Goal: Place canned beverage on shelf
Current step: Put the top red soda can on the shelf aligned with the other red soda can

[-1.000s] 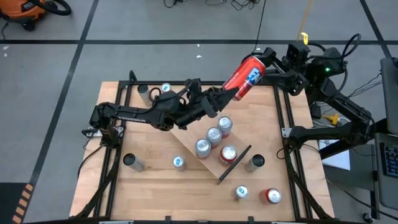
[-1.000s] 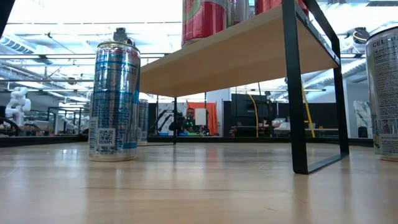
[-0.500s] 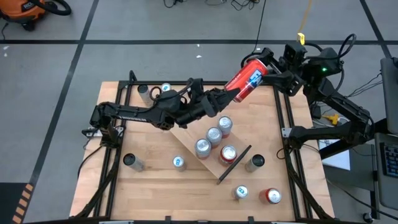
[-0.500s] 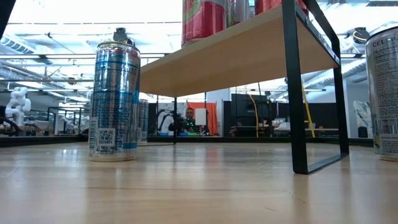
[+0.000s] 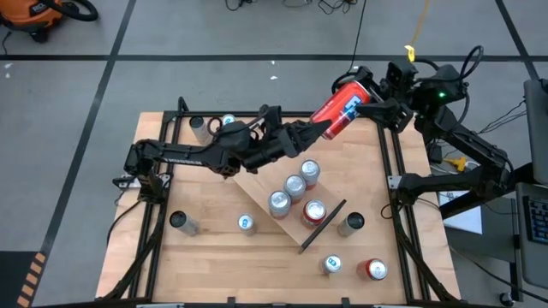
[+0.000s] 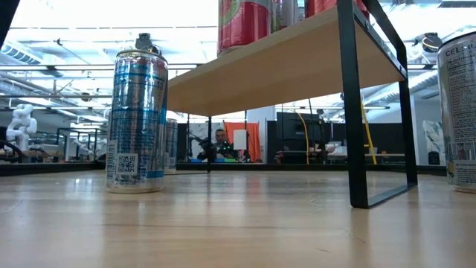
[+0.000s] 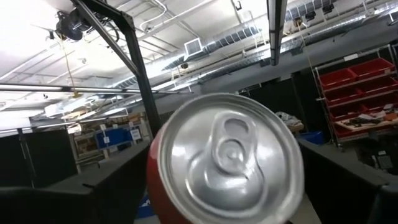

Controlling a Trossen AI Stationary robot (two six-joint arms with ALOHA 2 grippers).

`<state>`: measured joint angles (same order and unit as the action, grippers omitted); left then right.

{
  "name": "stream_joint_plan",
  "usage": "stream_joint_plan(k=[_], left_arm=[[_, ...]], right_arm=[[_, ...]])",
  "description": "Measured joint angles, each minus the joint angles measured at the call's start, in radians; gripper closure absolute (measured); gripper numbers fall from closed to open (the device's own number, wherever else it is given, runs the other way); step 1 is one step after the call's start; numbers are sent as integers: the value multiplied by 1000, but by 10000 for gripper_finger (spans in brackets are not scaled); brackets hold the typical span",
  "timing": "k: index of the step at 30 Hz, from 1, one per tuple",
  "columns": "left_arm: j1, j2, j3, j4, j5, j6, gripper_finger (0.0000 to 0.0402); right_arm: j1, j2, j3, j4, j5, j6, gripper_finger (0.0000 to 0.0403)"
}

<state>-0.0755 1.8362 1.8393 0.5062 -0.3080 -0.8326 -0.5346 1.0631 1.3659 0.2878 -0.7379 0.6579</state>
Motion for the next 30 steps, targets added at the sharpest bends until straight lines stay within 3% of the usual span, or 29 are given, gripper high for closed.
stream_joint_plan(k=[10, 19, 30], left_arm=[[9, 0, 0, -12, -6, 7, 110], [-8, 0, 1, -18, -118, 160, 12], [-11, -1, 1, -47, -123, 195, 13]], right_arm=[[0, 4, 0, -1, -1, 6, 125], [0, -4, -2, -16, -1, 63, 120], [-1, -71, -2, -92, 3, 129, 123]])
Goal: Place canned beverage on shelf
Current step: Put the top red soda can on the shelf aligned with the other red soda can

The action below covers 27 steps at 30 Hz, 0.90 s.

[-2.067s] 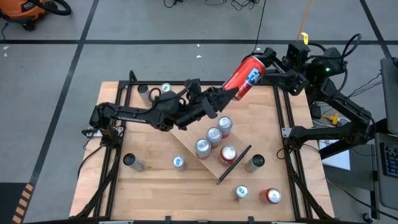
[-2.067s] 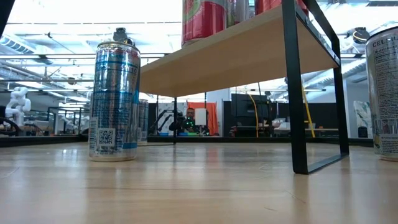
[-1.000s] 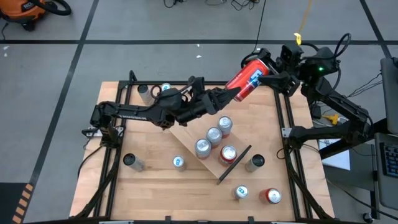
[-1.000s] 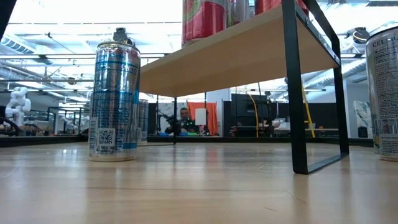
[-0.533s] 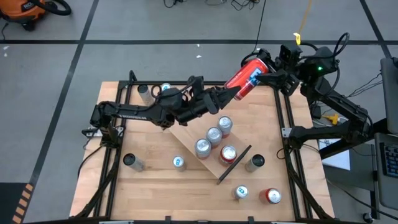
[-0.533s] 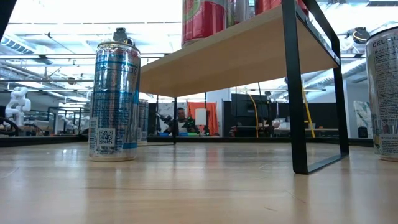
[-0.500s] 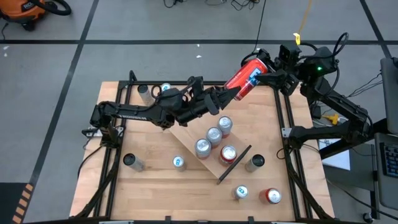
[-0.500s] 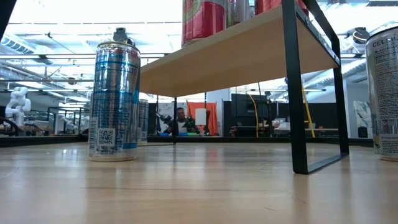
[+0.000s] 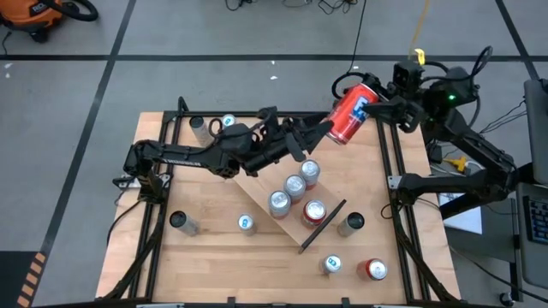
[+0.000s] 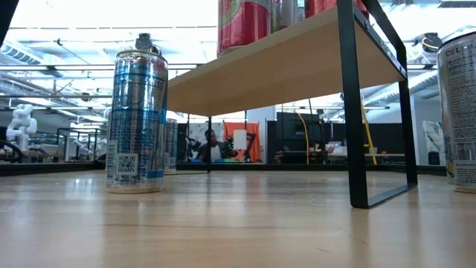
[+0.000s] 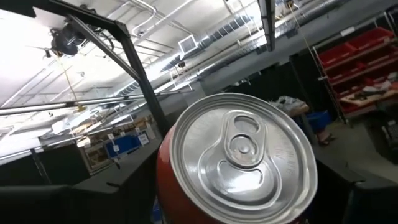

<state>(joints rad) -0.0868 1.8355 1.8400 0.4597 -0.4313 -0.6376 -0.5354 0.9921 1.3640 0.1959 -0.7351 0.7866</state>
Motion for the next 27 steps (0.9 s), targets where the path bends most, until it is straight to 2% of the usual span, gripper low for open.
stream_joint_plan(k=[7, 15, 19, 24, 27], left_arm=[[-1, -4, 0, -18, -7, 25, 13], [-2, -60, 0, -222, -49, 19, 12], [-5, -91, 0, -288, -65, 17, 12], [-6, -119, 0, -360, -101, 16, 12], [-6, -132, 0, -376, -109, 16, 12]], right_arm=[[1, -72, 0, -165, 0, -22, 123], [1, -152, 2, -383, -17, -62, 124], [1, -194, 2, -544, -19, -111, 124], [2, -231, 2, -760, 65, -126, 124], [2, -249, 2, -902, 185, -121, 124]])
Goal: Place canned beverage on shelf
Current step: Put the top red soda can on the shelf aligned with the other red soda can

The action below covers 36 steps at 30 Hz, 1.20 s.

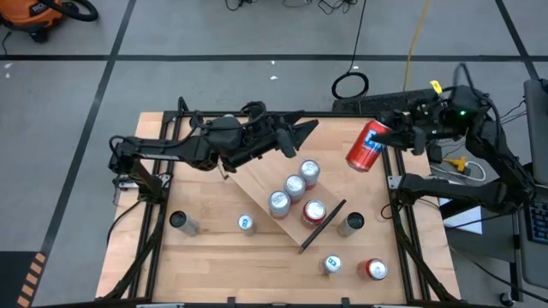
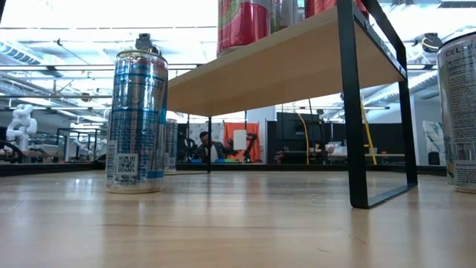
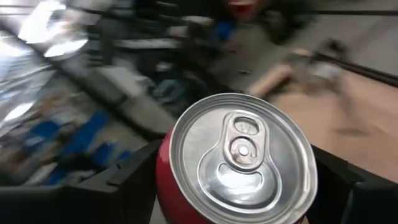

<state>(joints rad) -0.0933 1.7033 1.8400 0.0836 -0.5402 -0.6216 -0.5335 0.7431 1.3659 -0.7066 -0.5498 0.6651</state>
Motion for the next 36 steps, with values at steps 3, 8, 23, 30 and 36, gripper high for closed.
stream_joint_plan(k=[3, 8, 23, 30, 36], left_arm=[[2, -3, 0, 4, -2, 0, 12], [4, -1, 0, -17, -7, 0, 12], [-53, 32, -2, -74, -78, 328, 12], [-59, 70, -2, -98, -135, 527, 12], [-46, 96, -1, -98, -142, 551, 12]], right_arm=[[0, -10, 0, -92, 69, -21, 124], [21, -16, 0, -121, 142, -4, 124], [80, 103, 0, 10, 344, 216, 124], [118, 211, 0, 147, 342, 269, 124], [144, 276, 0, 258, 345, 303, 124]])
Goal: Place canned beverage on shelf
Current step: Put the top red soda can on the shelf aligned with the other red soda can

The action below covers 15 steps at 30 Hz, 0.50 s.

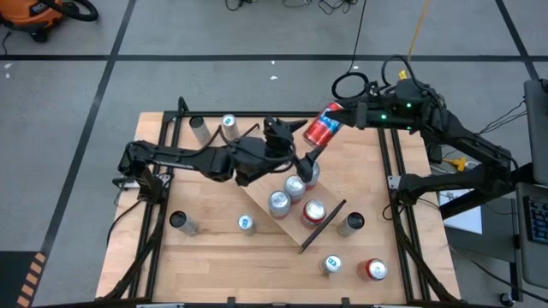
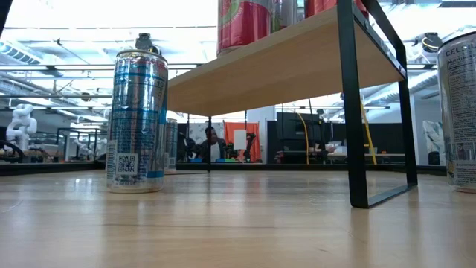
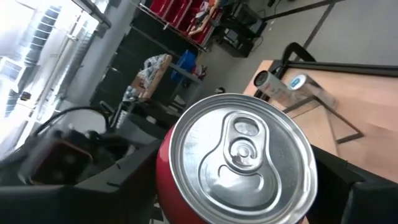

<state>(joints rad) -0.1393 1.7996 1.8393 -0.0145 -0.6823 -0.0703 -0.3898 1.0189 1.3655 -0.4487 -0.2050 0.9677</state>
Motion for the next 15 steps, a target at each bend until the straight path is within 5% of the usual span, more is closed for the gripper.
stream_joint_plan(k=[15], left_arm=[[15, 8, 0, -138, -96, -27, 13]], right_arm=[[20, 54, 0, 80, 28, 16, 124]])
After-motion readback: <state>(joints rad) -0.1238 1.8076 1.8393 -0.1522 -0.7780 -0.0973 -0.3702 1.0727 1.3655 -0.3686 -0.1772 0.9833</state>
